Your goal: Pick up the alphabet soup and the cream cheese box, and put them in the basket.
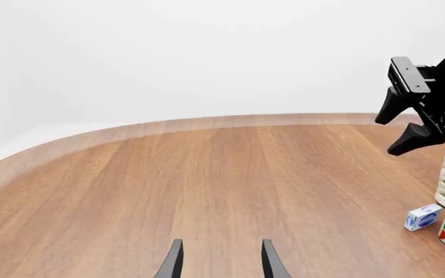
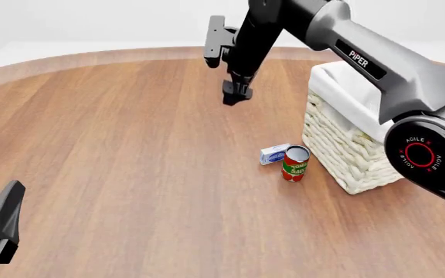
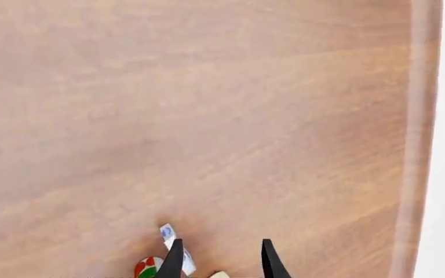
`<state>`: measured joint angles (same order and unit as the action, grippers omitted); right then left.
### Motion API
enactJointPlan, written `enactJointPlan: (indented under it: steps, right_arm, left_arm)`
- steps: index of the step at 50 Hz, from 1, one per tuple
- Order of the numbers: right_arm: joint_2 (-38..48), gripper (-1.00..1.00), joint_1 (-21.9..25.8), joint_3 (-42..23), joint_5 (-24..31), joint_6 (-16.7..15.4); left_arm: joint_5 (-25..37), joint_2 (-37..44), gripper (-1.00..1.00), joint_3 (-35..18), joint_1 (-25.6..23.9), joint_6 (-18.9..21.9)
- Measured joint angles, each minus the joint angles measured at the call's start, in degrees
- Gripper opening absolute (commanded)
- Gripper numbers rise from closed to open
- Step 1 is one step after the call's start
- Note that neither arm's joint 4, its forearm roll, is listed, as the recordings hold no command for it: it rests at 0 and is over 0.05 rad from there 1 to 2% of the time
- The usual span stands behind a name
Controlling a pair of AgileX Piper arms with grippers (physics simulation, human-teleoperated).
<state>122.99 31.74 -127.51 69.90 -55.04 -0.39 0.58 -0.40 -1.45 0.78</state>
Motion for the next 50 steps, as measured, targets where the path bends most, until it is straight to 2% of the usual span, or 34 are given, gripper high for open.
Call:
enactJointPlan:
  steps: [23, 50]
  right_arm:
    - [-0.8, 1.0, -0.4, 4.4, 0.0, -3.7]
    - [-1.0, 1.0, -0.4, 9.2, 0.0, -5.2]
  left_arm:
    - [0.0, 0.0, 1.0, 0.0, 0.0, 0.0]
    - [0.0, 0.0, 1.0, 0.0, 0.0, 0.0]
